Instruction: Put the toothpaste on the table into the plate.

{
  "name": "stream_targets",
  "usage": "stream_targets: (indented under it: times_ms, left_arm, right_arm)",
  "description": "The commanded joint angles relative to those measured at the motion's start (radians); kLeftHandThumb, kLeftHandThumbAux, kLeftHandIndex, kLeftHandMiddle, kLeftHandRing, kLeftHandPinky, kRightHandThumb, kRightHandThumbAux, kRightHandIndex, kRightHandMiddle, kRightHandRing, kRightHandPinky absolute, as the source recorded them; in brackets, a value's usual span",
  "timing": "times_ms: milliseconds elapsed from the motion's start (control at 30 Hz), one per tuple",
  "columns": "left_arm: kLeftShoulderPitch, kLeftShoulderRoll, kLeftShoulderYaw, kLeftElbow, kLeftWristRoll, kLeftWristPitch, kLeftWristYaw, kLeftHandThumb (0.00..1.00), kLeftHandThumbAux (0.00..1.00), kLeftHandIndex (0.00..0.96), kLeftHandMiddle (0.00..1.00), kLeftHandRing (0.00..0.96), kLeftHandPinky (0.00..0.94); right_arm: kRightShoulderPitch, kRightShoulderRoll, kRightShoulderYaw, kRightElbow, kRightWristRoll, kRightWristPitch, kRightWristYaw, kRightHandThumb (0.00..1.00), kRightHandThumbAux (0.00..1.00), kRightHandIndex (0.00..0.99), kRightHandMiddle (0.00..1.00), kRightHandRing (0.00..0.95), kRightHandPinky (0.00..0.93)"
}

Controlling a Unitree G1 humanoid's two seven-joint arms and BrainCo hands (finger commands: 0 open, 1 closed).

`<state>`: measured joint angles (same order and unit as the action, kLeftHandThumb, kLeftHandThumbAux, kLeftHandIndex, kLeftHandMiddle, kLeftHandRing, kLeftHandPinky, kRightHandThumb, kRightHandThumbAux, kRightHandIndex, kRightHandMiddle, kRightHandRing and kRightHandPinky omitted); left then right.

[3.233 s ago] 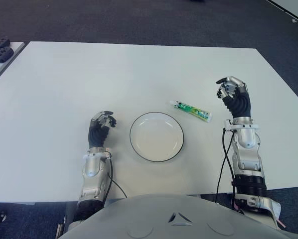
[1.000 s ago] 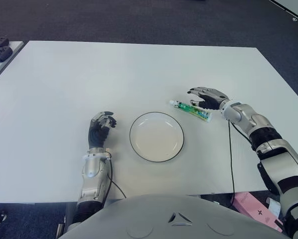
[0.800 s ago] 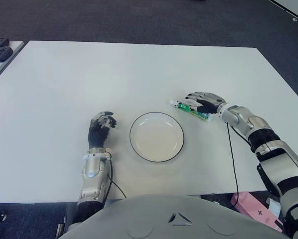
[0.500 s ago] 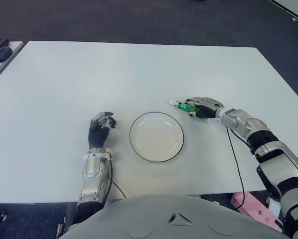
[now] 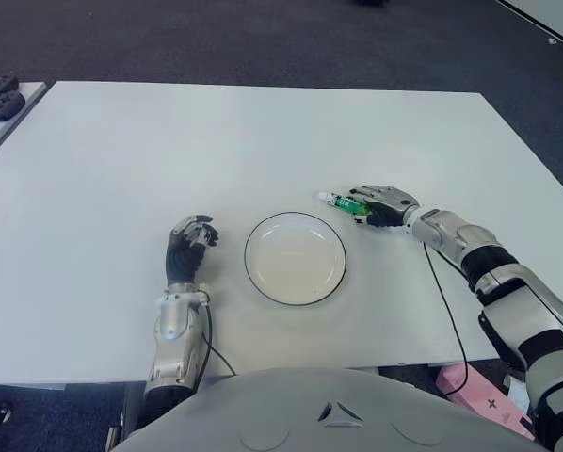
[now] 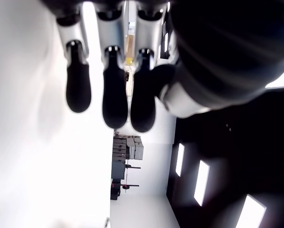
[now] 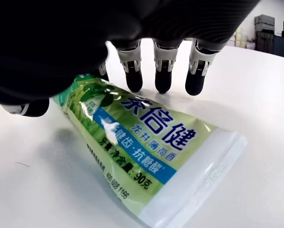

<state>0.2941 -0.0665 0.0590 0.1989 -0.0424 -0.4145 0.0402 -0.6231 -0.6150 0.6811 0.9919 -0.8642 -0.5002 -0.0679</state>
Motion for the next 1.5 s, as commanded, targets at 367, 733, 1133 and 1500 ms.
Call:
stream_targets:
  times_ms: [367, 733, 1133, 1500]
  left_arm:
    - [0.020, -0.020, -0.011, 0.018, 0.007, -0.003, 0.008, 0.695, 0.718, 0.435, 0.598, 0.577, 0.564]
    - [0.022, -0.025, -0.011, 0.009, -0.002, 0.017, 0.010, 0.696, 0.718, 0.436, 0.600, 0.583, 0.570]
    - [0.030, -0.023, -0.007, 0.006, -0.005, 0.009, 0.012, 0.697, 0.718, 0.436, 0.596, 0.587, 0.570]
    - [0.030, -0.016, -0.003, 0.021, 0.005, -0.020, 0.014, 0.694, 0.718, 0.436, 0.591, 0.586, 0.576]
  right_arm:
    - [0.119, 0.073, 0.055, -0.003, -0.024, 0.114, 0.030, 0.586, 0.103, 0.000, 0.000, 0.000, 0.000]
    - [0.153, 0.177, -0.020, 0.054, 0.052, 0.280, -0.022, 0.604, 0.143, 0.000, 0.000, 0.000, 0.000]
    - [0.145, 0.244, -0.040, 0.154, 0.067, 0.369, -0.136, 0.573, 0.168, 0.000, 0.000, 0.000, 0.000]
    - [0.127, 0.270, -0.061, 0.219, 0.088, 0.376, -0.188, 0.527, 0.225, 0.000, 0.000, 0.000, 0.000]
